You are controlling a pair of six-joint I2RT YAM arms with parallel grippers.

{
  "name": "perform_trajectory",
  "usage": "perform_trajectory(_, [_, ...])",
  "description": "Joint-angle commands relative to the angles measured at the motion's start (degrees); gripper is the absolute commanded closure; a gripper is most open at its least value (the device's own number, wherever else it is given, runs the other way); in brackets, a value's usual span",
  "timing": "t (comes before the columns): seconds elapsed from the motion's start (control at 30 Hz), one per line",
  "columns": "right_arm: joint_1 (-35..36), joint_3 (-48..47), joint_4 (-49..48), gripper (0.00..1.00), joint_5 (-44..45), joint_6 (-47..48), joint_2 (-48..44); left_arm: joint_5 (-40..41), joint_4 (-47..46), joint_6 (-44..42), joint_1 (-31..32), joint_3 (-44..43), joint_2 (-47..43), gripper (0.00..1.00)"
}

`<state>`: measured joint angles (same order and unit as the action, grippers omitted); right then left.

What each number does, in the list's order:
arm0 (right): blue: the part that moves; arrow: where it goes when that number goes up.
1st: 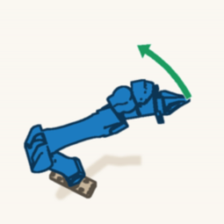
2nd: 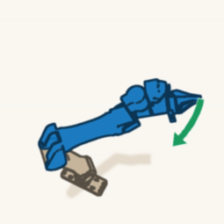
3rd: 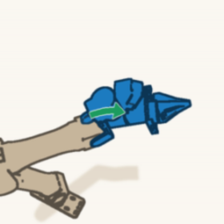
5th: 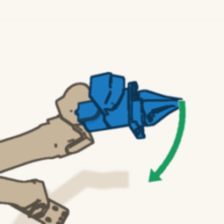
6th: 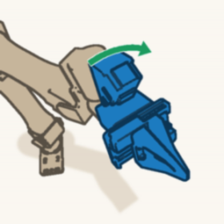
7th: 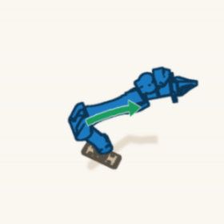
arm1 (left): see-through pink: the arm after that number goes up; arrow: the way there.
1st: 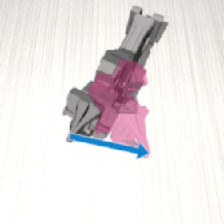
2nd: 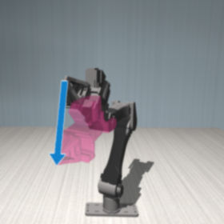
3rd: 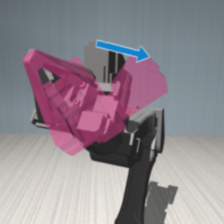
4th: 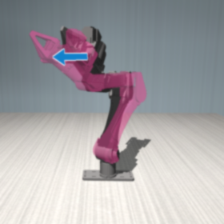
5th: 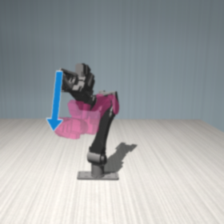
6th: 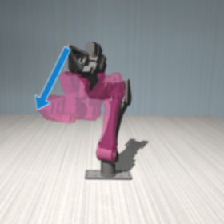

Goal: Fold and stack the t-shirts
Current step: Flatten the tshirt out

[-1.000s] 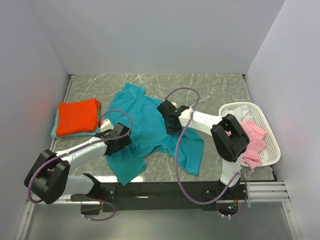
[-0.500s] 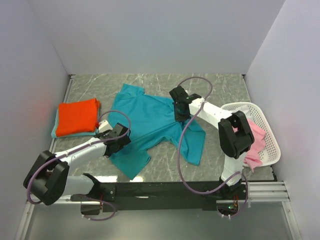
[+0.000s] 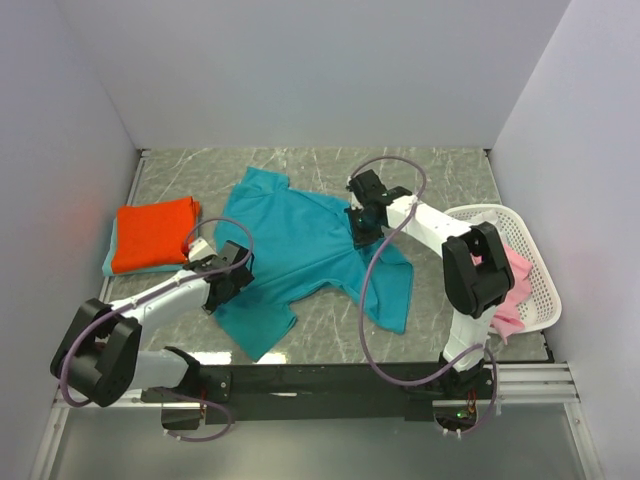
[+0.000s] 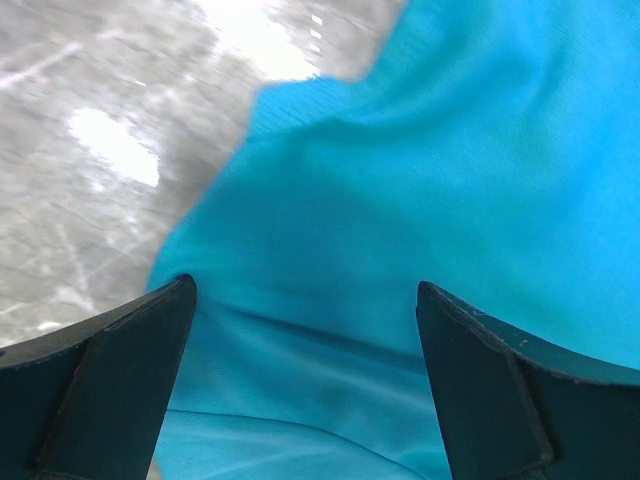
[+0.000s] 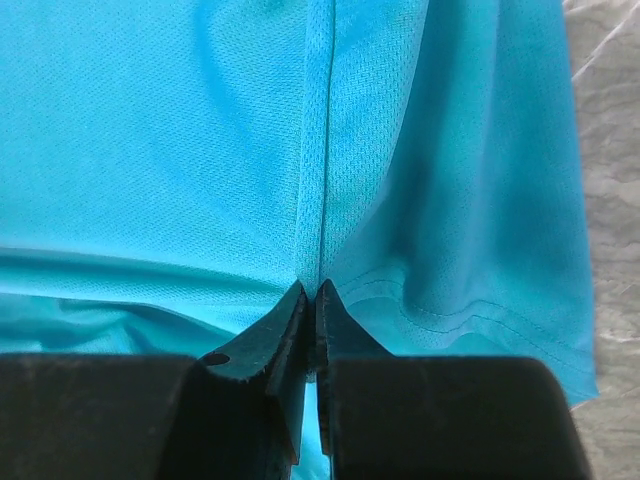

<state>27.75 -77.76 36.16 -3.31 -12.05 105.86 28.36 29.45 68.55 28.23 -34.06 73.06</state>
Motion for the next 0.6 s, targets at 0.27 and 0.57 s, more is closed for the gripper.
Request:
perform_trajectory(0.27, [-7.97, -1.69, -1.62, 0.94, -7.84, 3.61, -3.83, 0.03, 2.81, -3.95, -6.17, -0.3, 2.0, 0.01])
perform_trajectory(0.57, [-12.89, -6.97, 1.1, 0.93, -13.57, 11.52, -1.54, -0.24, 2.54, -5.19, -8.45, -0.92, 3.41, 0.0])
